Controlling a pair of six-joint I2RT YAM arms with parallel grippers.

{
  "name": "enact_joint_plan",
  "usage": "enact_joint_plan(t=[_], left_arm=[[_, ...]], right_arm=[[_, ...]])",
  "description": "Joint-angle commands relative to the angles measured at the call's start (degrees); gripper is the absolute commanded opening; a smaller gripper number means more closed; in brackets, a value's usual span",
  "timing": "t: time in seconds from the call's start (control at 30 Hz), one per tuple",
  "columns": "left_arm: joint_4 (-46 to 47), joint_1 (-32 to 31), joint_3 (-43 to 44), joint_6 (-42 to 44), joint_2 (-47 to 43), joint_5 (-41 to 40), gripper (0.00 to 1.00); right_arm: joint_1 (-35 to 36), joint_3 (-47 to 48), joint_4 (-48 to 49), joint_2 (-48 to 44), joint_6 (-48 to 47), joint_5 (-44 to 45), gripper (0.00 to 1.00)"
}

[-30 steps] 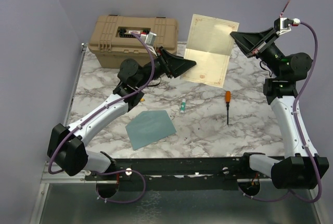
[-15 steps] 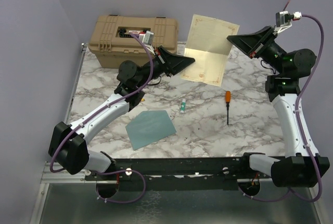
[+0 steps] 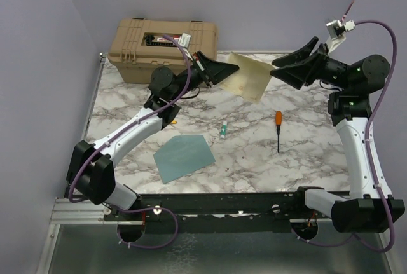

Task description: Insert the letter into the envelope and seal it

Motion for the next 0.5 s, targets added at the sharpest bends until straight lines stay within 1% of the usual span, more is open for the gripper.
enact_joint_plan(t=[0.0, 0.07, 0.13, 0.23, 0.3, 0.37, 0.43, 0.47], left_arm=[[-1.68, 1.59, 2.1, -2.43, 2.62, -1.36, 0.0], [-1.81, 2.52, 2.41, -2.66, 3.53, -0.75, 0.0], [-1.79, 3.45, 2.98, -2.73, 4.26, 0.01, 0.0], [-1.78, 4.32, 4.05, -1.02, 4.67, 2.65, 0.0], [-1.62, 4.43, 4.66, 0.52, 4.34, 5.47, 0.0], [-1.5, 4.43, 5.28, 2.05, 3.67, 9.08, 0.0], [-1.48, 4.42, 6.06, 2.9, 3.03, 14.15, 0.0], [-1.47, 4.44, 6.56, 2.93, 2.83, 16.52, 0.0]], right_arm=[[0.69, 0.64, -3.01, -1.07, -3.87, -6.1, 0.68], [0.76, 0.76, -3.44, -1.25, -4.46, -8.29, 0.75], [0.85, 1.4, -5.27, -1.41, -6.43, -8.38, 0.77], [0.86, 3.83, -15.81, -1.17, -13.46, -2.55, 0.78], [0.86, 4.95, -20.91, -0.26, -16.32, 3.25, 0.82], [0.86, 6.05, -26.45, 1.54, -18.88, 8.26, 0.88], [0.86, 6.43, -28.6, 3.53, -21.07, 9.35, 0.91], [0.86, 6.14, -27.85, 4.44, -21.91, 7.69, 0.91]])
